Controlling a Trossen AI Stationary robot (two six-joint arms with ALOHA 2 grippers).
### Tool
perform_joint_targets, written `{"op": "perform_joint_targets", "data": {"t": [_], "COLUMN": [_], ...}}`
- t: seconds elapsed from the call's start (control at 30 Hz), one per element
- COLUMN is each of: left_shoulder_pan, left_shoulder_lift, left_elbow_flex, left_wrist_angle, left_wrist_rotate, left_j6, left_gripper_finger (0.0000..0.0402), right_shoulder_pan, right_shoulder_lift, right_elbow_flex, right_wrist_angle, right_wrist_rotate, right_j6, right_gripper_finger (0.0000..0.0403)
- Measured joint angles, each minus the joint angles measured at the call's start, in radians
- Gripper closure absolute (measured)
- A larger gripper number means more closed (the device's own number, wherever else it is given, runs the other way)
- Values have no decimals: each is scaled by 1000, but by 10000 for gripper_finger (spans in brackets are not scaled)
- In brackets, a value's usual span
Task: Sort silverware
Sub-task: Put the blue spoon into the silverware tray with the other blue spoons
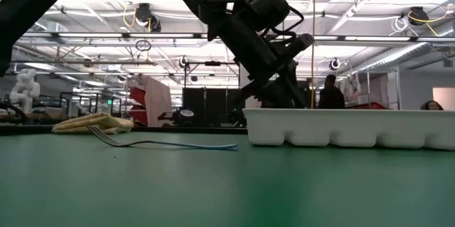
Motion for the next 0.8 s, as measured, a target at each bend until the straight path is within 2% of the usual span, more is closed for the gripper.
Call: {"op": "perform_joint_targets", "data": {"t": [0.13, 0.37, 0.47, 0.6, 0.67, 0.8], "left_shoulder_pan": [7, 53, 85, 164, 218, 318], "left_shoulder_lift": [0, -22, -77, -206, -284, -471], "left_elbow_flex": [0, 8, 16, 19, 21, 20], "left_wrist_angle": [6, -7, -38, -102, -184, -361], "left_wrist_rotate": [41, 194, 226, 197, 193, 145], "left_j6": [-3, -55, -42, 30, 79, 207], "left_gripper_finger": [269, 228, 227, 227, 227, 227], "right_shoulder_pan": [0, 0, 8, 25, 31, 34], "right_shoulder_lift": [2, 4, -1, -36, -51, -42], "right_elbow_flex": [0, -46, -142, -320, -424, -631], "right_wrist_angle": [0, 2, 1, 30, 117, 421], "right_wrist_rotate": [0, -2, -28, -53, -104, -264], "right_j6": [5, 17, -7, -13, 0, -30], "right_gripper_finger": [229, 229, 229, 229, 229, 237]}}
